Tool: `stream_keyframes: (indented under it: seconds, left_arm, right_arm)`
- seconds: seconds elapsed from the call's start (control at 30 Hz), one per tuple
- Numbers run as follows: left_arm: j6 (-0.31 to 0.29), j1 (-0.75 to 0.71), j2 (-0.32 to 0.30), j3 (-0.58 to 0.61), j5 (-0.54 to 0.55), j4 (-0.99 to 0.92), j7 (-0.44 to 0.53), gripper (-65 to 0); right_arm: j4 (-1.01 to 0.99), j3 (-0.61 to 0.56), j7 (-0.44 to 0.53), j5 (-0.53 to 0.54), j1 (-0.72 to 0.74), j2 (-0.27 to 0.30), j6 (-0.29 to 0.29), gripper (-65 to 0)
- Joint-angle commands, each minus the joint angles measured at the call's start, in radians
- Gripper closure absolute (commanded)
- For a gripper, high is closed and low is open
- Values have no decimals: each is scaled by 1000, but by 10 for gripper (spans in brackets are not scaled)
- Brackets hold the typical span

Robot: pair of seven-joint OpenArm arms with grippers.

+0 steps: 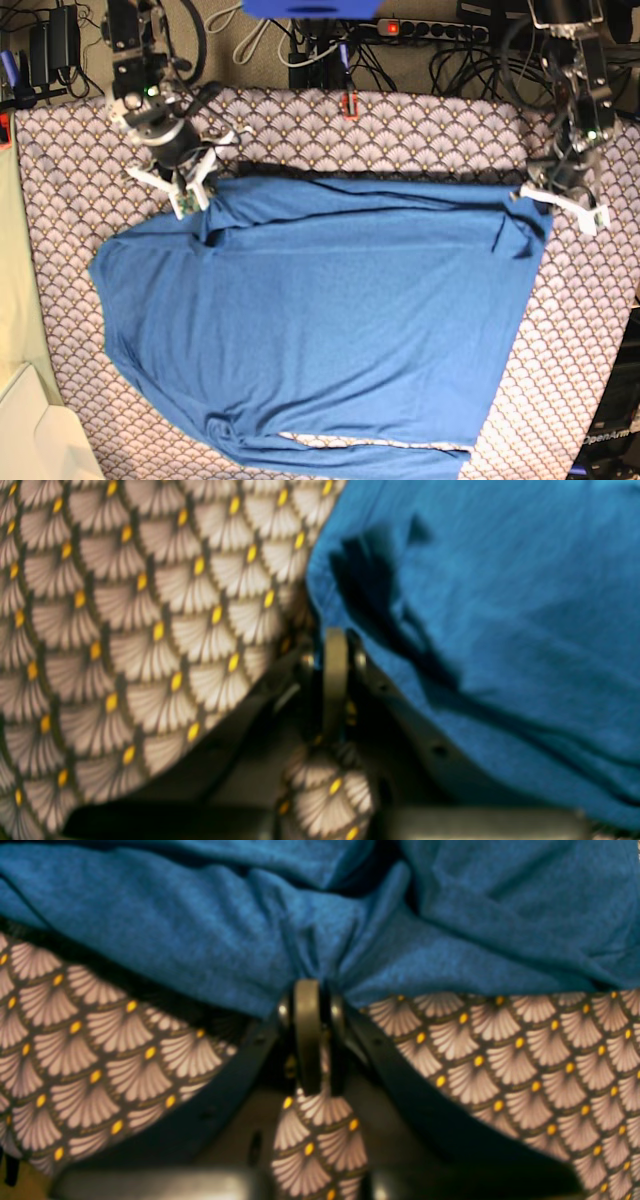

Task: Fold the T-shirt properly
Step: 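Drag the held shoulder edge further toward the robot, straightening the shirt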

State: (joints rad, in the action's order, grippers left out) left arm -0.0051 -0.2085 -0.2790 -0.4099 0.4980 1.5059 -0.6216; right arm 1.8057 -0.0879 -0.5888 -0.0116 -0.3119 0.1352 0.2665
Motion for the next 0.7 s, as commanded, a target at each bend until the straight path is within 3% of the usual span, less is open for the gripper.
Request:
stream_keyframes:
  seconds: [0.0, 0.4, 0.67]
  left_arm:
    - [0, -1, -16, -28, 0, 20, 22, -4]
    - [0, -113, -15, -71, 0, 88, 22, -4]
    - [0, -196, -15, -71, 0, 155, 22, -4]
  right_arm:
    - [24, 4, 19, 5, -10, 5, 6, 0]
    - [111, -2, 26, 5, -128, 27, 6, 0]
    - [119, 1, 115, 5, -227, 27, 6, 0]
